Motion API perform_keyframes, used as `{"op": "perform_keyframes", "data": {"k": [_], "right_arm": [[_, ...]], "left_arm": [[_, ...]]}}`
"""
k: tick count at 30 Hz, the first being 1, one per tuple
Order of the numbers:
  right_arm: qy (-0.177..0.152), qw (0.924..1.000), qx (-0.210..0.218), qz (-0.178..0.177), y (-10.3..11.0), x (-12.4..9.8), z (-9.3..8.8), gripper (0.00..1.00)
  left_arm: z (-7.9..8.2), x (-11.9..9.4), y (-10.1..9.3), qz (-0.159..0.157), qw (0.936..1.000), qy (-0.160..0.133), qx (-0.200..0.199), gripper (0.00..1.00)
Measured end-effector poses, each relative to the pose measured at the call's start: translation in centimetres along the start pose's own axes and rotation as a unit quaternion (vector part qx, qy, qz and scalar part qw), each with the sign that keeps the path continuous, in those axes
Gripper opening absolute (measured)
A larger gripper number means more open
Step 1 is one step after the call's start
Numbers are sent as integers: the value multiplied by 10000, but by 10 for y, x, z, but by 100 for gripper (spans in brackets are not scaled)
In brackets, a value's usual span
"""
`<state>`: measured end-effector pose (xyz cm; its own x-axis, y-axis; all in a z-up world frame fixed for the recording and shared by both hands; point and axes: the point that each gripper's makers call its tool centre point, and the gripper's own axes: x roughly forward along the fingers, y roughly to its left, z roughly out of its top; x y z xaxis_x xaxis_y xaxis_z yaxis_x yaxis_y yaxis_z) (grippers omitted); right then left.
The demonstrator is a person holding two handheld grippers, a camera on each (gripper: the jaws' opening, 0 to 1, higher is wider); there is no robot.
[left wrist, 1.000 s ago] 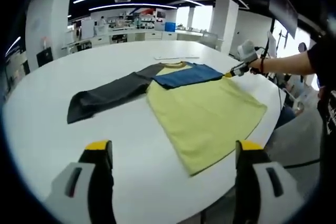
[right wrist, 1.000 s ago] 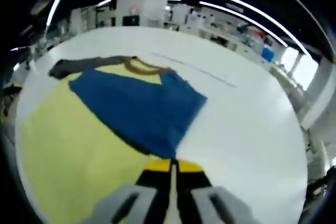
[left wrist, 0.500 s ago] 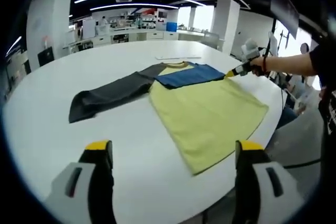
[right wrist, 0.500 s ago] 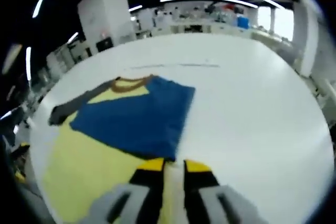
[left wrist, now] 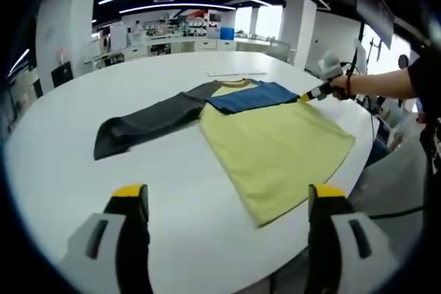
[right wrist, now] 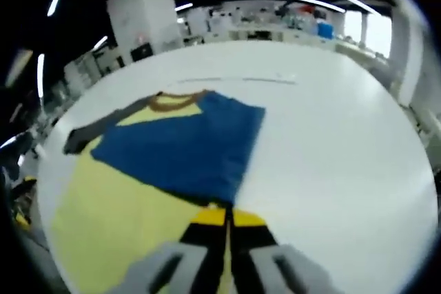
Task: Fold the garment on the visible template until the final outline fits inside the template.
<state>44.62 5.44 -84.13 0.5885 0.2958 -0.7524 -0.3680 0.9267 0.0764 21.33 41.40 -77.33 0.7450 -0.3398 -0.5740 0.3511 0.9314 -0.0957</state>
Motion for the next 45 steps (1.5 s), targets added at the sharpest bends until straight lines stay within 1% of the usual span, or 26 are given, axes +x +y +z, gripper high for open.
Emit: {"op": "perform_keyframes", "data": {"k": [2,4,6,12,15,16,19,20,21,22,24,26,29,30,31,33,35,37,39,40,41,43,45], "right_arm": [[33,9998,-145,-125,-9,1,0,0],[36,9996,-251,-147,-8,-3,-1,0],[46,9997,-209,-141,-14,2,0,0],[37,9996,-186,-195,-16,-2,-1,0],[35,9997,-159,-161,-12,-5,-2,0],[34,9999,-126,-97,-14,-2,-2,0],[-68,9999,91,87,-7,-8,0,1],[-137,9997,141,111,-7,-9,2,7],[-264,9993,210,144,-6,-11,5,17],[-316,9991,238,166,-5,-14,7,24],[-315,9988,248,283,-6,-16,7,38],[-447,9977,225,468,-4,-18,13,46],[-635,9960,164,601,1,-30,19,61],[-721,9953,138,625,2,-34,22,68],[-784,9946,106,669,3,-37,24,73],[-870,9934,92,745,8,-46,26,81],[-922,9925,44,799,12,-54,26,86],[-989,9914,-25,855,12,-58,28,92],[-1038,9906,-39,892,12,-64,29,96],[-1068,9900,-59,916,13,-66,30,98],[-1105,9894,-79,939,14,-71,30,99],[-1156,9887,-100,950,16,-78,30,99],[-1231,9877,-164,950,19,-85,30,99]], "left_arm": [[1,0,1,13,10000,-4,10,94],[2,1,2,29,10000,-9,16,94],[2,1,3,53,10000,2,14,94],[3,1,8,150,9999,8,1,94],[3,0,14,217,9998,37,-18,94],[4,0,15,234,9997,40,-21,94],[6,-1,22,293,9996,33,-53,93],[7,-1,27,333,9994,7,-103,93],[8,-1,30,359,9992,-21,-144,93],[10,-2,33,392,9990,-58,-204,94],[13,-2,38,444,9986,-87,-276,93],[13,-2,48,526,9978,-128,-390,93],[17,-2,59,621,9958,-266,-610,93],[17,-2,63,657,9952,-294,-666,92],[17,-1,66,687,9948,-296,-695,92],[16,-1,78,867,9926,-318,-794,89],[15,-1,91,1062,9890,-368,-966,87],[17,-1,99,1156,9868,-428,-1051,86],[14,-1,112,1382,9831,-357,-1147,82],[14,-1,116,1469,9813,-356,-1189,78],[15,0,123,1591,9783,-415,-1263,76],[17,1,129,1696,9740,-479,-1422,73],[16,4,139,1847,9708,-448,-1463,68]]}}
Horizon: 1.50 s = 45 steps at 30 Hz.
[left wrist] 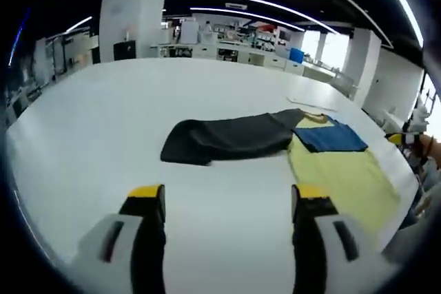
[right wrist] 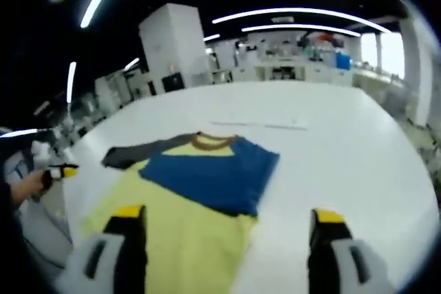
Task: Fold the garment on the visible template until the final outline fits inside the template.
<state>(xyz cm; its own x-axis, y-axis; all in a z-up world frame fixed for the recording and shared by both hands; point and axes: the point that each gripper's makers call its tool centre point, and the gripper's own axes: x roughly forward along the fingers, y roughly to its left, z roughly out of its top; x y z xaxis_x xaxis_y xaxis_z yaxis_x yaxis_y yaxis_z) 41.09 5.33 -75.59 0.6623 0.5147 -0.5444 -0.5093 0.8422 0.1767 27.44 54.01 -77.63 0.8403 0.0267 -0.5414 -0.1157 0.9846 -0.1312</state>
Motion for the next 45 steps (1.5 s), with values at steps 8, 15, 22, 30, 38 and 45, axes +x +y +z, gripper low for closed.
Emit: {"op": "perform_keyframes", "data": {"k": [8,15,22,30,38,45], "right_arm": [[-32,9999,-109,41,7,-18,1,100],[-18,9997,-176,188,23,-34,-1,100],[35,9997,-158,171,22,-42,-9,100],[155,9997,-183,-56,15,-49,-19,100],[106,9998,-78,-161,13,-52,-19,99],[201,9992,-167,-290,11,-53,-24,98]], "left_arm": [[6,21,6,406,9988,-140,-246,49],[4,48,15,784,9959,-145,-431,39],[8,71,21,978,9930,-150,-651,33],[-2,83,25,1143,9904,-143,-769,24],[-3,98,32,1243,9868,-214,-1017,20],[-5,97,43,1682,9782,-248,-1189,14]]}}
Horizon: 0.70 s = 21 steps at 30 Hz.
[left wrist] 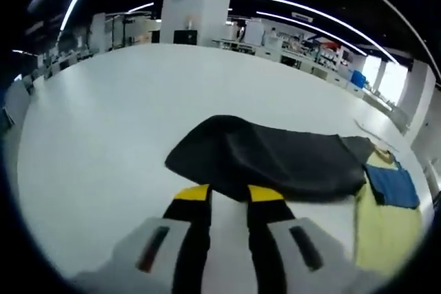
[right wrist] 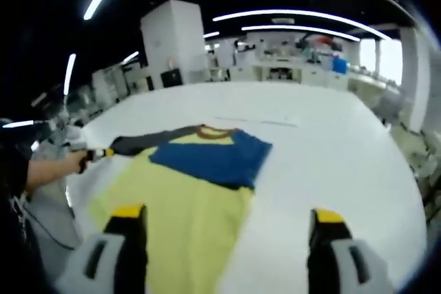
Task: Fold the garment on the visible template until the final outline fits inside the template.
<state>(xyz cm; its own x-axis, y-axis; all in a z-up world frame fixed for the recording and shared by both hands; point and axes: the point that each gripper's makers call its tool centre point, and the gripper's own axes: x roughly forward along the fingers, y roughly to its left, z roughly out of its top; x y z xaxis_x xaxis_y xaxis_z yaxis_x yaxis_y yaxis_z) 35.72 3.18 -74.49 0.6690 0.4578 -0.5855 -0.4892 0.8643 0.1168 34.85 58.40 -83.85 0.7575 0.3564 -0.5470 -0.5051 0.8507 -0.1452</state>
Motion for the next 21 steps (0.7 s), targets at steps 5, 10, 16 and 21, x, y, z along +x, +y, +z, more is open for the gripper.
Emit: {"op": "perform_keyframes", "data": {"k": [5,10,16,21], "right_arm": [[-10,10000,-24,-58,-2,-1,0,98],[-36,9999,2,-98,-3,-3,0,97],[-80,9999,28,-75,-1,-4,2,97],[-128,9999,-64,-64,0,-8,7,99]], "left_arm": [[-5,-3,-3,155,9995,103,-261,3],[-2,0,-1,119,9983,114,-550,0],[6,-2,8,93,9990,96,-424,0],[12,-3,31,141,9998,124,-96,0]]}}
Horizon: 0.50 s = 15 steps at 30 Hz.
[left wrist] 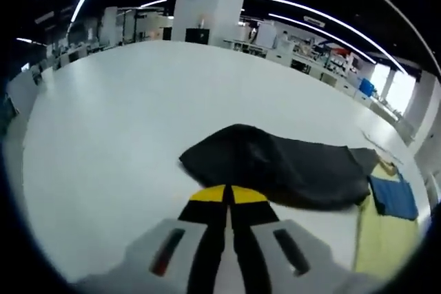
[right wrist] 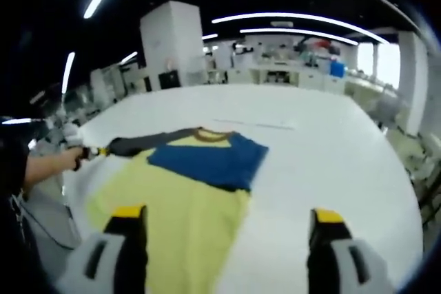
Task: Fold the garment on the visible template until the final outline fits inside the template.
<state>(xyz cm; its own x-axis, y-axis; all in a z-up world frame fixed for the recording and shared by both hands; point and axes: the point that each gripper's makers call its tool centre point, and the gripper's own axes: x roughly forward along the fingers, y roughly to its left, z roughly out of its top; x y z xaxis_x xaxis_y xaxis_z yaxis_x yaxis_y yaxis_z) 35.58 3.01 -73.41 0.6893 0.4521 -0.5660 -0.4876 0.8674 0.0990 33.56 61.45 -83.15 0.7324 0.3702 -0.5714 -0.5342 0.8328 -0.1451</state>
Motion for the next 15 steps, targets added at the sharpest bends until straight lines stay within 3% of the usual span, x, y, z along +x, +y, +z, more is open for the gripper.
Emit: {"op": "perform_keyframes", "data": {"k": [2,7,12,13,15], "right_arm": [[-22,10000,-9,13,0,-2,1,99],[-10,9999,-51,108,3,-5,1,99],[98,9997,-154,143,5,-8,-2,100],[103,9997,-178,143,5,-9,-2,100],[104,9997,-185,140,5,-9,-2,99]], "left_arm": [[4,3,11,-16,10000,30,38,0],[12,-9,15,-61,9992,4,403,0],[14,-10,21,-61,9994,58,342,0],[15,-9,26,42,9982,73,591,0],[16,-8,27,22,9974,93,714,0]]}}
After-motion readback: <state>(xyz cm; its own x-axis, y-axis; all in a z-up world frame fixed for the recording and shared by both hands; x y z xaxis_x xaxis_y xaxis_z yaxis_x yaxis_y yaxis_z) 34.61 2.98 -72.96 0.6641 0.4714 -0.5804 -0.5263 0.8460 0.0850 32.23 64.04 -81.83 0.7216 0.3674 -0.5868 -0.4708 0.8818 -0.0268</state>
